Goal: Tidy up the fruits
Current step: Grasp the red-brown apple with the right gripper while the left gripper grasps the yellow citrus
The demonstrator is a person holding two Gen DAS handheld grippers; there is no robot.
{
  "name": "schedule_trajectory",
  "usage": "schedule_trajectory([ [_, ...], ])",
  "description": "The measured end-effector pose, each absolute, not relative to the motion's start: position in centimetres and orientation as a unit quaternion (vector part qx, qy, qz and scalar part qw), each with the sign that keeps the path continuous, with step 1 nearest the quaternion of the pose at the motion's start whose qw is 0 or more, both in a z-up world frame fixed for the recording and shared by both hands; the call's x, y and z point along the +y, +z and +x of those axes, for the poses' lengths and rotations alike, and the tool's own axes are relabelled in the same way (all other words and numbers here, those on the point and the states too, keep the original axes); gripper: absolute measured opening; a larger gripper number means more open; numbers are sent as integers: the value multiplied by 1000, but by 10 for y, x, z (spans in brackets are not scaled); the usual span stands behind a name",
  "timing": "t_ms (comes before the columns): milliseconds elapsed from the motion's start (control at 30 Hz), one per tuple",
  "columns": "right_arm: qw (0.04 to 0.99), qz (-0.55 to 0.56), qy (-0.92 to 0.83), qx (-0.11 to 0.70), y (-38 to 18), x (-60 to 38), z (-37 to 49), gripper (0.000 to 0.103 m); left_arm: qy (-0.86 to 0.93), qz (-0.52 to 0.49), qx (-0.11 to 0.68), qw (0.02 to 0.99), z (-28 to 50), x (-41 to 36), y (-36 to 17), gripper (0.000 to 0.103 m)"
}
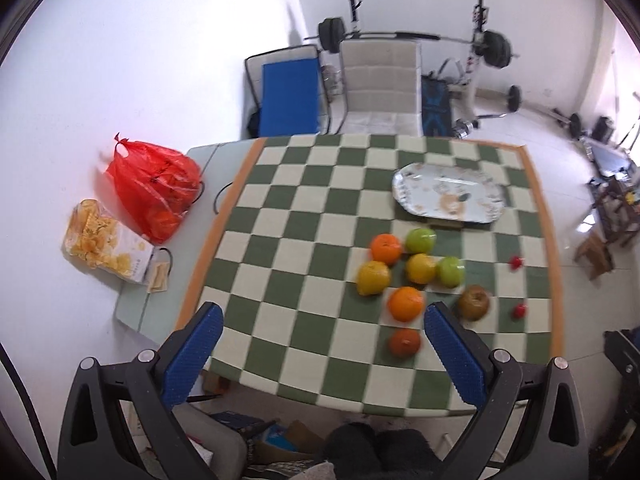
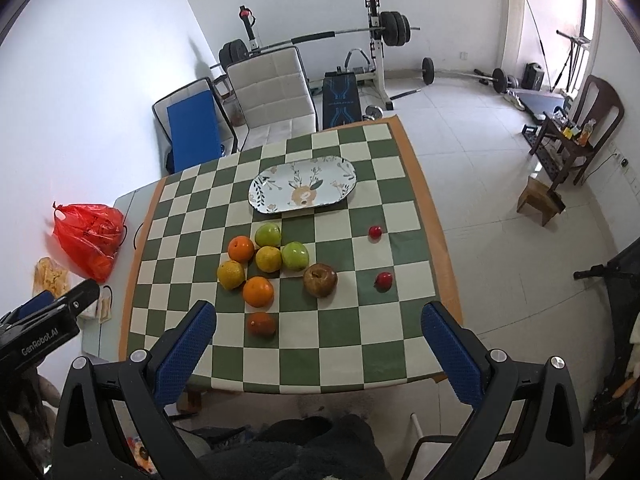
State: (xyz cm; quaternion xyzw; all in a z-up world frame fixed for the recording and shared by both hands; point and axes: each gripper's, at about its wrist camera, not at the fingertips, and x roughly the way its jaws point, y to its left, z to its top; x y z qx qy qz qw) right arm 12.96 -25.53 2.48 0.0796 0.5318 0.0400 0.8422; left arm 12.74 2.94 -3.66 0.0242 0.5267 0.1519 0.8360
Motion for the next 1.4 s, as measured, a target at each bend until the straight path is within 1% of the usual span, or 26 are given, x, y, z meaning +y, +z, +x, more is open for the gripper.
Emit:
schedule_trajectory([
  [200, 815, 86, 53, 571, -53, -239, 191, 103, 154, 34, 587, 794, 197, 45, -103, 103],
  [300, 804, 81, 50, 587, -104, -238, 202, 103, 142, 37, 614, 775, 234, 48, -135, 103],
  [533, 777, 77, 19, 625, -180, -225, 238, 103, 83, 16, 678, 730, 311, 60, -211, 103],
  [600, 769, 79, 6, 635, -198, -221, 248, 103, 61, 0, 699, 712, 321, 63, -233, 100],
  [633, 763, 80, -2, 642, -206, -220, 251, 103, 55, -6, 710, 702, 330, 63, -245, 97],
  [667, 756, 82, -10, 650, -219, -219, 257, 103, 47, -15, 720, 692, 339, 64, -256, 97],
  [833, 719, 115, -24, 685, -264, -220, 266, 103, 18, -41, 747, 663, 350, 64, -290, 97],
  [1033, 687, 139, -34, 712, -304, -218, 275, 103, -14, -13, 767, 641, 358, 48, -320, 97],
  [1200, 677, 132, -39, 723, -322, -212, 282, 103, -31, 10, 775, 631, 376, 33, -341, 97],
  [1233, 675, 133, -39, 725, -325, -211, 284, 103, -34, 11, 775, 631, 378, 32, -345, 93],
  [1267, 673, 132, -40, 726, -328, -210, 285, 103, -36, 12, 776, 630, 382, 31, -349, 86],
  [1300, 672, 131, -41, 728, -330, -209, 287, 103, -36, 12, 777, 628, 384, 31, -352, 81],
  [1367, 668, 128, -44, 732, -335, -208, 290, 102, -38, 9, 780, 624, 386, 31, -362, 63],
  [1400, 666, 129, -44, 733, -339, -207, 291, 102, -41, 8, 781, 623, 388, 31, -366, 62],
])
